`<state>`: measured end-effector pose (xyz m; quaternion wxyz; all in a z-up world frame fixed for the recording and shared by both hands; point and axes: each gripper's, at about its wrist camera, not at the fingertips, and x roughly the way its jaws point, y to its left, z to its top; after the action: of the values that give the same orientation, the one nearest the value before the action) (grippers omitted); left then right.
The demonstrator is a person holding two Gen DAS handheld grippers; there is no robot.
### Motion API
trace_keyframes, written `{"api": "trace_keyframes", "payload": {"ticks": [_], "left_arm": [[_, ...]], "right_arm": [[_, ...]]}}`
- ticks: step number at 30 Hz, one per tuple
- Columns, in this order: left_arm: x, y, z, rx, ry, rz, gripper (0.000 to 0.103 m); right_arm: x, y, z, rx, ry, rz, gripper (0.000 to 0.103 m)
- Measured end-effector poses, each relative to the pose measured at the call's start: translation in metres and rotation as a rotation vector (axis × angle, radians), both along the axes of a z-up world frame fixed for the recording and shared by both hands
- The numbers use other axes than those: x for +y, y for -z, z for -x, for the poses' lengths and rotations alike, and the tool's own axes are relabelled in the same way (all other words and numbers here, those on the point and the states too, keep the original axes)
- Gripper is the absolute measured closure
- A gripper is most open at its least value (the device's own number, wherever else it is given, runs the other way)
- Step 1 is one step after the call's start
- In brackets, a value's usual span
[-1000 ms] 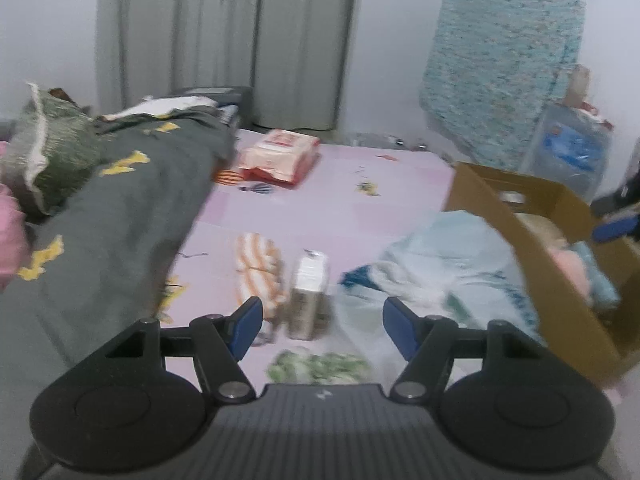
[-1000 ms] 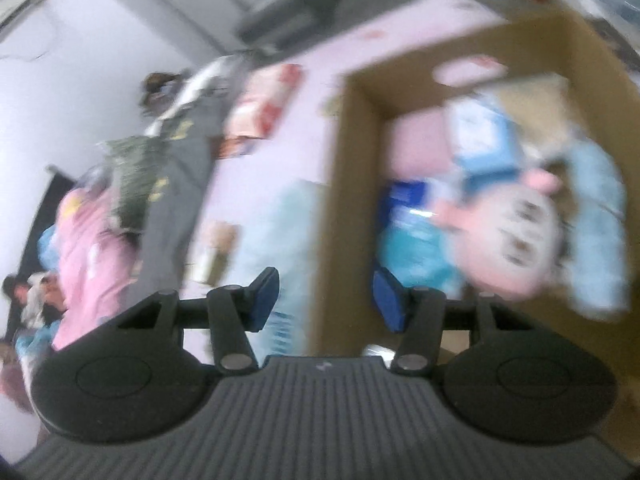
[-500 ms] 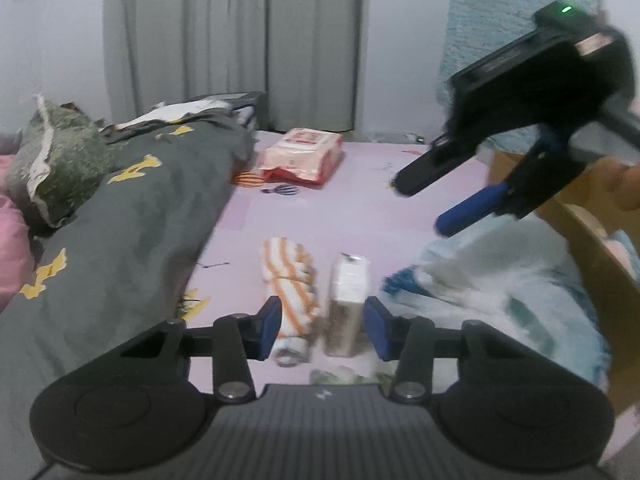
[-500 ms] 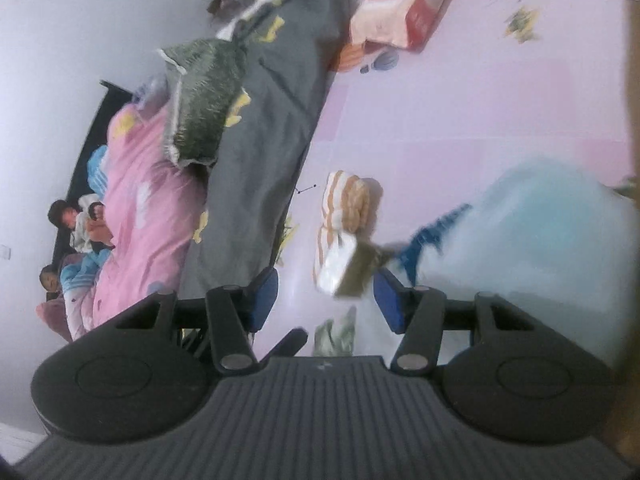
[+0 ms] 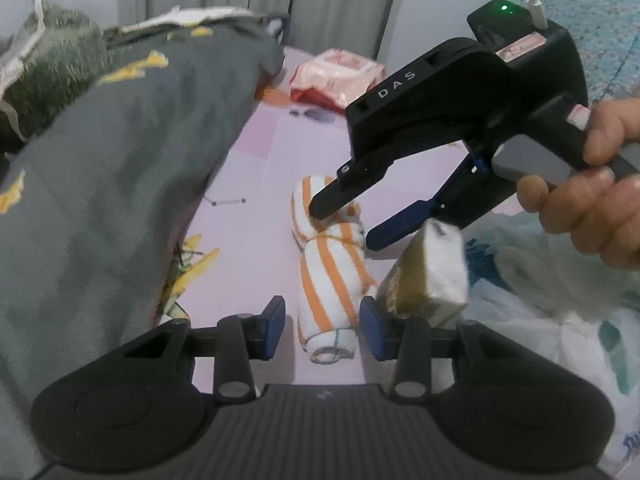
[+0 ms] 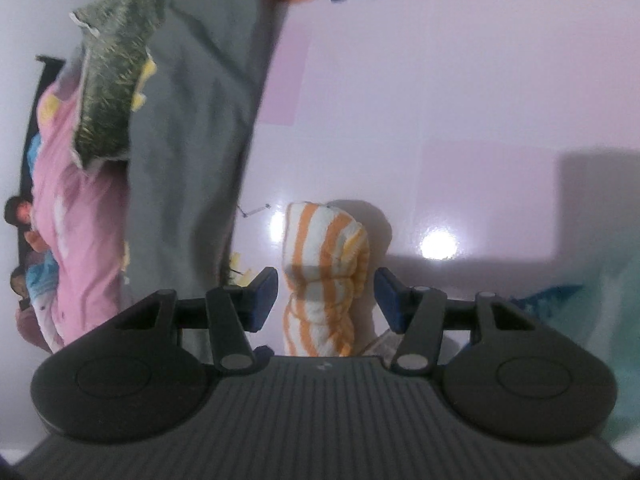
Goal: Organize soft objects
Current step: 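Grasp the orange-striped towel roll with the right tool and lift it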
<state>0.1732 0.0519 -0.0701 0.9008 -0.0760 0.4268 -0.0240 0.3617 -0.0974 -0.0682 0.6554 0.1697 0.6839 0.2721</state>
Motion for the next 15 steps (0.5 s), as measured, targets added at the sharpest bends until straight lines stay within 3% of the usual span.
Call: {"api": "trace_keyframes", "payload": {"ticks": [4,8,15], "left_arm": [[0.007,0.008,-0.009,0.029,0.005,0.071,0.068],[0.01,0.003,-0.005,0.015,-0.022,0.074,0.071],[0.003,-0.047,0.027,-0.105,-0.032,0.026,0.071]], "right_arm": [[0.01,0.012,0.001,0.015,-0.025,-0.011,0.054],[0.011,0.01,0.003,-0.013,-0.024,-0.031,0.062],[0.0,-0.028,0.015,-0.064,-0.015,-0.167,0.063]]}}
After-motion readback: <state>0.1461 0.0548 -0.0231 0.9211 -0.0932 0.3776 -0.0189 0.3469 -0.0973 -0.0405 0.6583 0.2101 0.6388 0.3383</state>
